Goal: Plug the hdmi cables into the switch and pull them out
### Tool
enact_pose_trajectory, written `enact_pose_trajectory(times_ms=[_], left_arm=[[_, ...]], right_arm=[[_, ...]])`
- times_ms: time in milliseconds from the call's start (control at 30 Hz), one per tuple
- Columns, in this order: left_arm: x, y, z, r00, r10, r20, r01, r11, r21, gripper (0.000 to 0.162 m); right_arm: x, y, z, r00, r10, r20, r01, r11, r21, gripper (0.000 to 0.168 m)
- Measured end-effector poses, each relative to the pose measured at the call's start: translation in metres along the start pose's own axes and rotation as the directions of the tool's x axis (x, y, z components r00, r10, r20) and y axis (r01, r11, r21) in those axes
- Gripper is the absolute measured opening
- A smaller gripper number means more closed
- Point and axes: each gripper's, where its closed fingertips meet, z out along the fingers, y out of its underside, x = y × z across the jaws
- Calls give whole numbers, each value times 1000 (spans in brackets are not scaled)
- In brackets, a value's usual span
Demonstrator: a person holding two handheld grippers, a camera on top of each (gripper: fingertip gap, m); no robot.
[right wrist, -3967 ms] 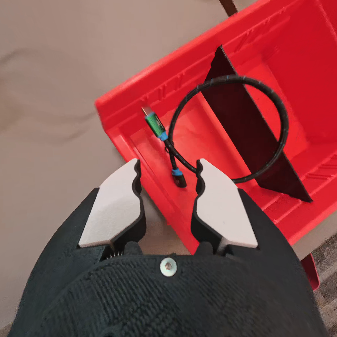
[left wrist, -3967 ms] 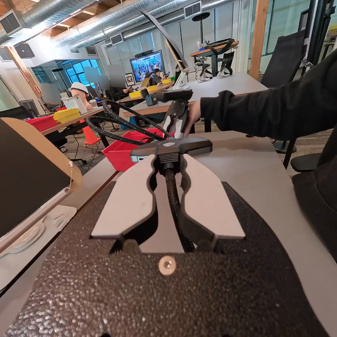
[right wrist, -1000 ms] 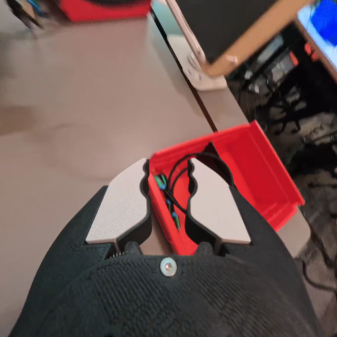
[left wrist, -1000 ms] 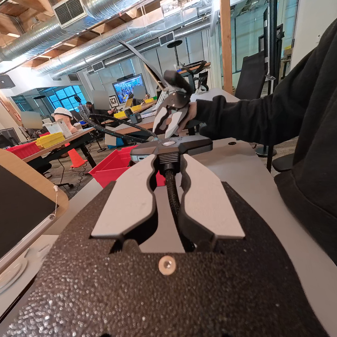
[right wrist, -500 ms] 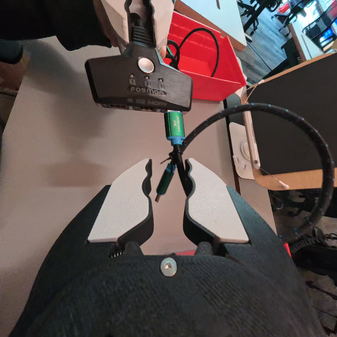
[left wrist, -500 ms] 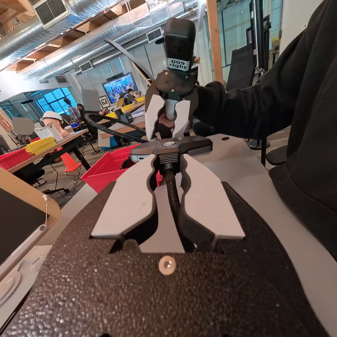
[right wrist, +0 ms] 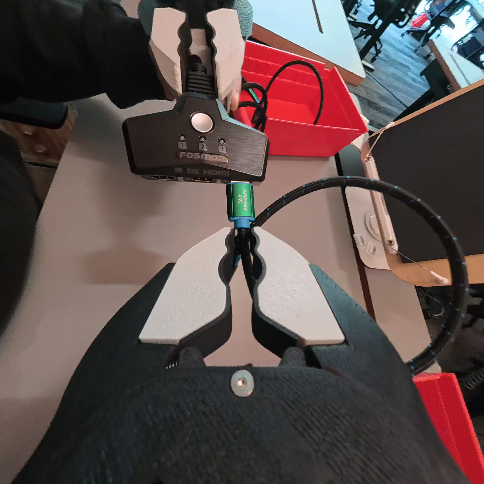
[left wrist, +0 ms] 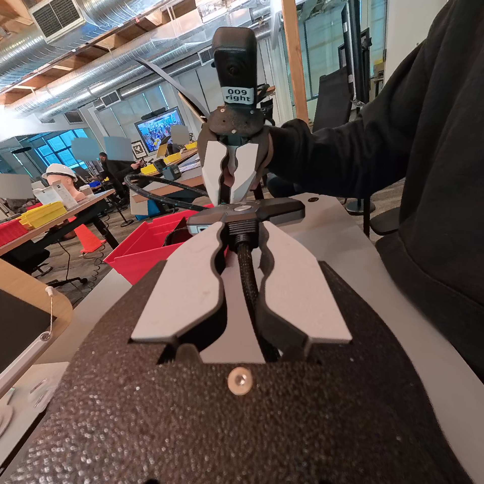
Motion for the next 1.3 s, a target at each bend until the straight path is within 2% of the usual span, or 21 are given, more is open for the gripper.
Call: enact_pose_trajectory(times_ms=[100,267,333,400,467,600,733,900,933,967,1000,1067,1100,1133,1167,1233,1300], left_arm=[[1,2,0,1000,10,-8,-10,1000,-12,22],[3,3,0,999,29,-16,-30,999,-26,22],[4,2,1,999,29,-20,-30,999,-20,22],[4,2,3,999,32,-25,-32,999,-20,22],[3,2,3,999,27,-24,-28,999,-28,22],[2,3,0,999,-33,-28,32,999,-30,22],[3,12,4,996,-76,-40,71,993,-98,22],[6,17,12,993,-106,-45,98,984,-147,22],[5,19,9,993,-115,-39,108,982,-153,22],[-2,20,-2,992,-126,3,125,980,-152,22],[-10,19,-17,989,-143,49,148,980,-136,22],[-16,17,-42,984,-149,98,159,981,-109,22],[-17,15,-48,983,-144,114,156,982,-107,22],[-15,15,-49,984,-143,108,156,981,-118,22],[-12,16,-47,985,-135,108,148,981,-128,22],[-6,17,-38,989,-123,87,133,983,-127,22],[-3,19,-29,990,-124,72,132,984,-120,22]], right_arm=[[-2,2,2,999,38,36,-39,999,13,11],[5,8,1,994,108,14,-108,994,4,31],[1,8,2,993,110,46,-110,994,-7,30],[-5,10,6,994,77,74,-75,997,-29,17],[-4,12,7,998,40,56,-37,998,-50,16],[-5,7,0,995,60,83,-59,998,-13,14],[-6,16,-4,998,-9,63,14,998,-69,13],[-8,25,-15,994,7,113,2,997,-72,12],[-5,38,-19,996,-6,94,19,991,-135,12],[14,65,-31,998,-56,-5,52,962,-267,12],[30,86,-46,996,-43,-76,17,949,-315,13],[28,92,-71,984,180,1,-176,966,-191,12],[37,93,-84,986,164,-43,-168,977,-134,12],[49,103,-96,981,152,-119,-170,973,-156,12],[60,124,-108,972,150,-182,-191,952,-237,13],[87,168,-132,943,43,-329,-177,904,-389,13],[91,207,-138,941,78,-329,-225,871,-437,13]])
